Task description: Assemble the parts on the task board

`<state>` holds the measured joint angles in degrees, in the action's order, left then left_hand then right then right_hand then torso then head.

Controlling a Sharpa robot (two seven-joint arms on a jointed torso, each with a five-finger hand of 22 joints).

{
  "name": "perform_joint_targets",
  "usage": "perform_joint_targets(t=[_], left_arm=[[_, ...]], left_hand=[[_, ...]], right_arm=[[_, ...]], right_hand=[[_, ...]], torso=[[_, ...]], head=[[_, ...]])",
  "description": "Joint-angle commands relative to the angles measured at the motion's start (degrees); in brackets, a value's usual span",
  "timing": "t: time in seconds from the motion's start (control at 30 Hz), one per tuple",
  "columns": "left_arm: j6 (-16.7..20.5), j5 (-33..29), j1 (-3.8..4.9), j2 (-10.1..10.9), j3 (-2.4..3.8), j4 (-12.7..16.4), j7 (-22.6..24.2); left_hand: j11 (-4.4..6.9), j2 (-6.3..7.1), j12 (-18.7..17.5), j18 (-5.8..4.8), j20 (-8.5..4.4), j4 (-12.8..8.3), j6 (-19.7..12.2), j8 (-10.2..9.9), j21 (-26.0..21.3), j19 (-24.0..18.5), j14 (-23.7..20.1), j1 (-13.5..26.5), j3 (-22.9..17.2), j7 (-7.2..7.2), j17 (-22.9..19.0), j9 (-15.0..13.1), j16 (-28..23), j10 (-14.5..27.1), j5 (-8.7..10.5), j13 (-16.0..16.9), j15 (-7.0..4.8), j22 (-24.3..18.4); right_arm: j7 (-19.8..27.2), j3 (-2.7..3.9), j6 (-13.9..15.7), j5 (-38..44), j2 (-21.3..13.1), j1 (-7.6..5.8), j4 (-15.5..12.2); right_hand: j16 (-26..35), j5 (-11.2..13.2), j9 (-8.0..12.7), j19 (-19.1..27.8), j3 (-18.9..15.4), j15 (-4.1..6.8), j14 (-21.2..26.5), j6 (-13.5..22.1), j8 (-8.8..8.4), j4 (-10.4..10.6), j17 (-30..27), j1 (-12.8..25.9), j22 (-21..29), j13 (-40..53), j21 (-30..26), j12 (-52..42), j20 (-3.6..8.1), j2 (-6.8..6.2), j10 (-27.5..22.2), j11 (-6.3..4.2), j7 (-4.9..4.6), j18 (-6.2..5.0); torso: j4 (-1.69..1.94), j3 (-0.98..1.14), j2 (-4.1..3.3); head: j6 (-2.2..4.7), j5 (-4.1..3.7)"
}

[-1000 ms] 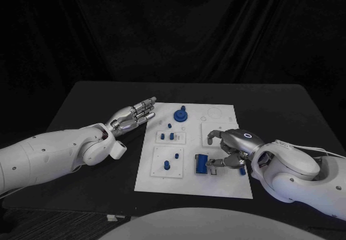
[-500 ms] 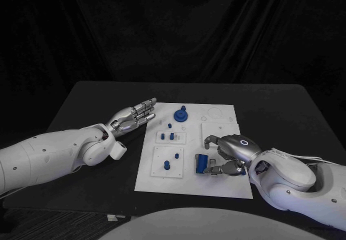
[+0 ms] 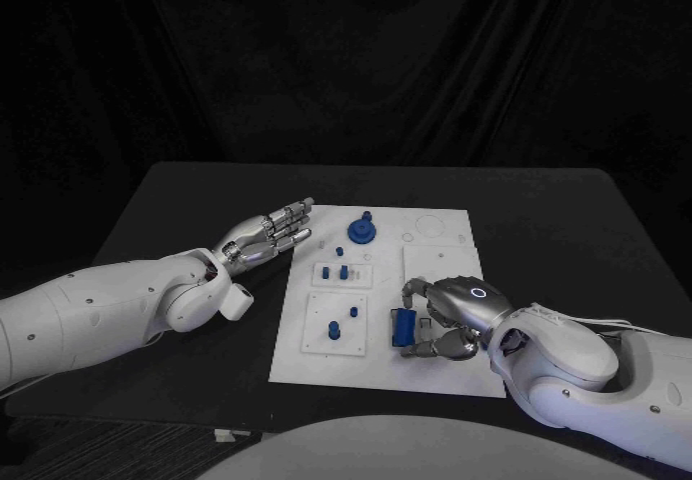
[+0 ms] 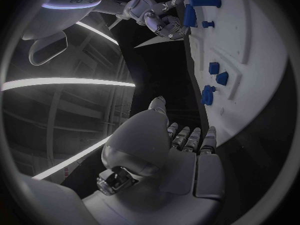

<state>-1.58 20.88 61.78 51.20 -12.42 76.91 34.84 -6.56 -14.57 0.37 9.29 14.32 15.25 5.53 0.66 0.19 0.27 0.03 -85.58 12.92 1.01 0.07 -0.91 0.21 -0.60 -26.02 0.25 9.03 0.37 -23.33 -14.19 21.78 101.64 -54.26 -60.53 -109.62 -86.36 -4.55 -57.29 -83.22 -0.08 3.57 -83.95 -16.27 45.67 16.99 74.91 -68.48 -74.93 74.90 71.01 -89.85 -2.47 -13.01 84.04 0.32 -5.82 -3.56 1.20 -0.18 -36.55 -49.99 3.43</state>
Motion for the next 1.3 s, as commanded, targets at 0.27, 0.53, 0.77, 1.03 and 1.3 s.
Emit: perform_joint_targets(t=[0.27,0.53,0.77,1.03,1.3], left_arm=[[-0.95,-0.08,-0.19,-0.15,0.05,-0.02,0.17],[-1.13,-0.08,-0.34,-0.24,0.05,-0.06,0.01],[-1.21,-0.08,-0.40,-0.16,0.05,-0.04,-0.17],[-1.33,-0.08,-0.44,-0.16,0.05,-0.06,-0.25],[-1.31,-0.08,-0.47,-0.05,0.05,-0.06,-0.31]], left_hand=[[-0.27,0.07,0.28,0.28,0.59,-0.45,-0.12,0.36,0.11,0.03,-0.03,-0.71,-0.15,-0.46,-0.07,-0.07,-0.21,-0.02,-0.32,0.07,0.54,0.07],[-0.27,0.07,0.28,0.28,0.59,-0.45,-0.12,0.36,0.11,0.03,-0.03,-0.71,-0.15,-0.46,-0.07,-0.07,-0.21,-0.02,-0.32,0.07,0.54,0.07],[-0.37,-0.06,0.30,0.26,0.71,-0.54,-0.13,0.36,0.13,0.05,-0.03,-0.83,-0.28,-0.50,-0.07,-0.07,-0.21,-0.04,-0.41,0.08,0.67,0.09],[-0.43,-0.15,0.31,0.25,0.78,-0.56,-0.15,0.35,0.14,0.06,-0.03,-0.88,-0.35,-0.54,-0.07,-0.07,-0.21,-0.05,-0.43,0.08,0.76,0.11],[-0.54,-0.26,0.35,0.24,0.86,-0.52,-0.12,0.36,0.15,0.07,-0.03,-0.86,-0.40,-0.56,-0.07,-0.07,-0.21,-0.09,-0.38,0.10,0.84,0.12]], right_arm=[[-1.88,0.01,0.39,0.84,0.64,0.45,0.57],[-1.82,0.01,0.32,0.84,1.07,0.50,0.91],[-1.47,0.01,0.51,0.84,1.00,0.51,0.85],[-0.78,0.01,1.09,0.84,0.66,0.51,0.44],[-0.14,0.01,2.47,0.84,-0.03,0.51,-0.34]], right_hand=[[0.08,-16.46,2.28,-0.03,2.30,0.05,-4.61,-0.08,4.65,-0.23,8.13,0.50,-9.53,15.10,-0.50,-0.15,-0.10,3.28,5.96,-0.11,0.51,-0.59],[0.07,-29.89,5.16,0.09,3.84,0.11,-4.62,0.38,6.79,-0.51,8.16,-1.18,-9.44,15.10,-0.90,-0.15,-0.03,4.01,5.96,-0.17,0.52,-0.66],[0.04,-36.00,7.86,0.03,5.13,0.17,-4.64,-0.26,8.07,-0.46,8.23,-1.38,-9.47,15.10,-0.85,-0.15,-0.02,4.35,5.96,-0.20,0.54,-0.64],[0.09,-44.91,11.55,-0.01,7.29,0.17,-4.62,0.28,8.44,-0.46,8.13,-0.60,-9.49,15.10,-0.84,-0.15,0.03,3.55,5.96,-0.24,0.37,-0.63],[0.04,-49.20,15.69,-0.27,9.39,0.03,-4.65,-0.83,7.34,-0.36,8.23,2.03,-9.67,15.10,-0.23,-0.15,-0.08,3.57,5.96,-0.06,0.17,-0.51]], torso=[[0.08,-0.04,0.01],[0.04,-0.05,0.00],[0.03,-0.05,0.01],[0.05,-0.05,0.01],[0.04,-0.05,0.01]], head=[[-0.01,-0.05],[-0.01,-0.02],[-0.01,0.16],[-0.01,0.33],[-0.01,0.43]])
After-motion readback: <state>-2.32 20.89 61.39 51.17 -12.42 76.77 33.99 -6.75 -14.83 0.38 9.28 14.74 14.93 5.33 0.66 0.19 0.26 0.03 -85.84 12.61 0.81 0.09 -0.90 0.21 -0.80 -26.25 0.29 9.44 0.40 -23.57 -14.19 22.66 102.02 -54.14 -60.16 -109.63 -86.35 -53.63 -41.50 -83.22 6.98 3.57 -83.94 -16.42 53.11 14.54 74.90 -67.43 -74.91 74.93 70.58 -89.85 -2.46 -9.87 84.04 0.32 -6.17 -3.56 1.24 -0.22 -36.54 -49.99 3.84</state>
